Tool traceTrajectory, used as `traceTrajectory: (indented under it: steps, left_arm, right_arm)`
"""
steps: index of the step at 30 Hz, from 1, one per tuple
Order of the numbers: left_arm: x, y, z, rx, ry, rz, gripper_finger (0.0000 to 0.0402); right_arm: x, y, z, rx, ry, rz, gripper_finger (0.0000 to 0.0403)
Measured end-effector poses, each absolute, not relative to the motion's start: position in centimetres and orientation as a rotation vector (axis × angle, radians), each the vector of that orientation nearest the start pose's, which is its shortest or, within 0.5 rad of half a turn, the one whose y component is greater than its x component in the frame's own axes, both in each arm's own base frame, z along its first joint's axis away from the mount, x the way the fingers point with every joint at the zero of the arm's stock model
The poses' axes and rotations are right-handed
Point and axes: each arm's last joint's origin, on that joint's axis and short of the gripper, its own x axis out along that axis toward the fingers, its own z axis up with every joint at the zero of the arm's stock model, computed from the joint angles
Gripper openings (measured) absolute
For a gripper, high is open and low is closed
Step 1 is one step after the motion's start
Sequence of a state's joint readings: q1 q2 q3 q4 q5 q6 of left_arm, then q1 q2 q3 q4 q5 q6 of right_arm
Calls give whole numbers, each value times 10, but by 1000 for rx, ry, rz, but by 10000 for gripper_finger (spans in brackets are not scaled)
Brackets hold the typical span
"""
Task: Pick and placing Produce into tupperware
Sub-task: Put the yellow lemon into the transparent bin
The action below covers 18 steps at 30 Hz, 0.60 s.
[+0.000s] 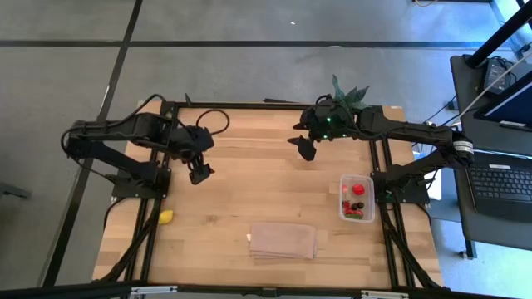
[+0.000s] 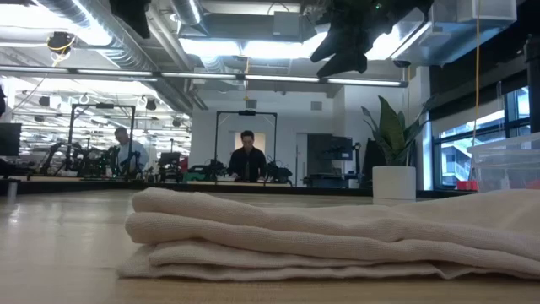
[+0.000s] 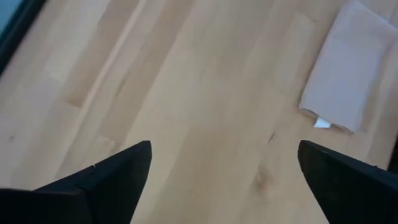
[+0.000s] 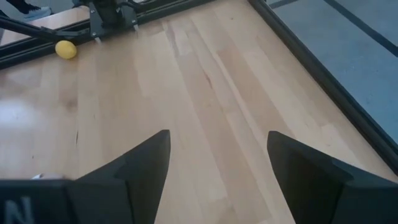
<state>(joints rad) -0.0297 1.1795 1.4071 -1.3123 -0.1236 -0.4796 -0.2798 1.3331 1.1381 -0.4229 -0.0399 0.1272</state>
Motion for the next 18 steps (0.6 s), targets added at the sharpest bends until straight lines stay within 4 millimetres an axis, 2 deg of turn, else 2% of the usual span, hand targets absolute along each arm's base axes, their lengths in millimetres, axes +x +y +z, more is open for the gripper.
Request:
traceTrajectory:
  steps: [3, 7, 11, 18]
  left_arm:
    - [192, -5, 369, -397, 1111, 388, 391]
    - [183, -11, 356, -503, 1331, 554, 386]
    - [189, -25, 341, -620, 1353, 541, 382]
    - [176, -49, 290, -718, 1590, 687, 381]
  right_arm:
    - [278, -79, 315, 223, 598, -272, 269]
    - [278, -79, 315, 223, 596, -271, 269]
    - [278, -78, 316, 226, 592, -272, 269]
    - [279, -79, 317, 221, 582, -271, 269]
